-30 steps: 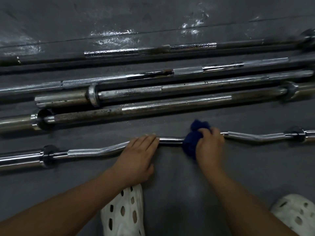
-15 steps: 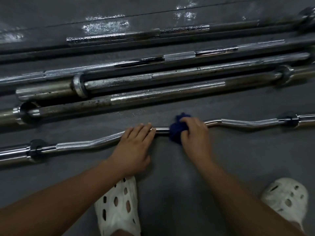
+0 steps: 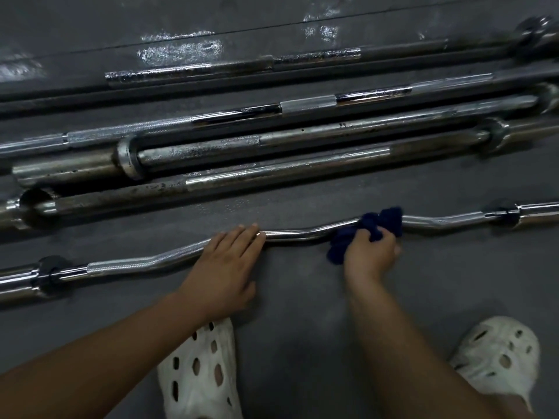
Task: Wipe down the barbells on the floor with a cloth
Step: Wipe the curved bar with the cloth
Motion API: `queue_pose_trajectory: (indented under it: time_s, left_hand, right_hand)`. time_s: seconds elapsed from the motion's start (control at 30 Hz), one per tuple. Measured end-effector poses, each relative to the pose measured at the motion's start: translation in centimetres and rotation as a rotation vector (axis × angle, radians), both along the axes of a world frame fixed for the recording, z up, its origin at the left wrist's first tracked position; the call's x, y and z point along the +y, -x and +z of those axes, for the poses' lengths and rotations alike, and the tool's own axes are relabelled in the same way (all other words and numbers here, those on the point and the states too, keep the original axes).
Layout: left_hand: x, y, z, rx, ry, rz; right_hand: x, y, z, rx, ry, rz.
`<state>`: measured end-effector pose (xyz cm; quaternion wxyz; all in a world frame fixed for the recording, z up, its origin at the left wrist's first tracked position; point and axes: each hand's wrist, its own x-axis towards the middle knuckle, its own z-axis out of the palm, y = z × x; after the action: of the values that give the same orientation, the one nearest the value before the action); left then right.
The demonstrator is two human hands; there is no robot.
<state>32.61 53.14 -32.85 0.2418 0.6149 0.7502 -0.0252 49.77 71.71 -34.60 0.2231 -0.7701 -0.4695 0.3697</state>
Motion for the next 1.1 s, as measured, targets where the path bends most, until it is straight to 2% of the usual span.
queue_pose_trajectory:
  time_s: [0.03,0.1,0.17,0.23,0.3,0.37,0.43,0.5,0.57,0.67,0.7,0.73,0.8,0.87,0.93,1.1]
  left_hand:
    - [0.0,-0.2,0.1,0.002,0.000,0.002]
    - [0.1,-0.3,0.2,0.004,-0.003,0.015]
    - [0.0,-0.3,0.3,0.009,0.000,0.009]
    - [-0.1,-0.1,0.2,0.006,-0.009,0.004]
    - [0.0,-0.2,0.4,-0.005,0.004,0.003]
    - [0.2,-0.3,0.6,-0.009,0.014,0.010]
    - [0.2,-0.1,0.6,-0.016,0.030,-0.001]
    - [-0.1,0.1,0.3,-0.010,0.011,-0.010]
    - [-0.1,0.1,0.3,-0.015,0.015,-0.020]
    - [0.1,-0.1,0.7,-0.019,0.008,0.003]
    - [0.1,-0.1,0.7,-0.014,0.001,-0.002]
    - [0.0,0.0,0.6,-0.013,-0.010,-0.009]
    - [-0.1,0.3,0.4,-0.019,-0.020,-0.026]
    - [-0.1,0.2,0.3,-0.019,-0.018,-0.027]
    - [0.1,-0.1,0.4,-0.015,-0.006,-0.009]
    - [0.1,0.1,0.4,-0.020,-0.013,-0.012]
  right_hand:
    - [-0.9,0.8,-0.1,0.054,0.070,-0.022]
    - [-1.9,1.8,0.1,0.303,0.206,-0.013]
    - [0.0,1.4,0.4,0.581,0.330,-0.214]
    - [1.6,1.4,0.2,0.776,0.338,-0.454]
    - [-0.2,2.6,0.5,0.670,0.342,-0.443]
    - [-2.8,3.5,1.1,0.625,0.509,-0.305]
    - [-2.4,2.8,1.6,0.736,0.680,-0.300]
    - [-1.0,2.5,1.5,0.784,0.670,-0.321]
    - [-2.2,3.3,1.1,0.632,0.582,-0.258]
    - [-4.6,3.9,0.7,0.645,0.661,-0.137]
    - [-3.9,3.1,0.6,0.625,0.613,-0.102]
    - [-2.3,2.0,0.6,0.535,0.498,-0.104]
    - [1.5,-0.6,0.8,0.227,0.183,-0.089]
    - [3.5,-1.9,1.4,-0.173,-0.001,0.154]
    - [2.3,-1.2,1.4,-0.430,-0.147,0.494]
    - [-1.8,4.1,2.6,-0.483,-0.274,1.313]
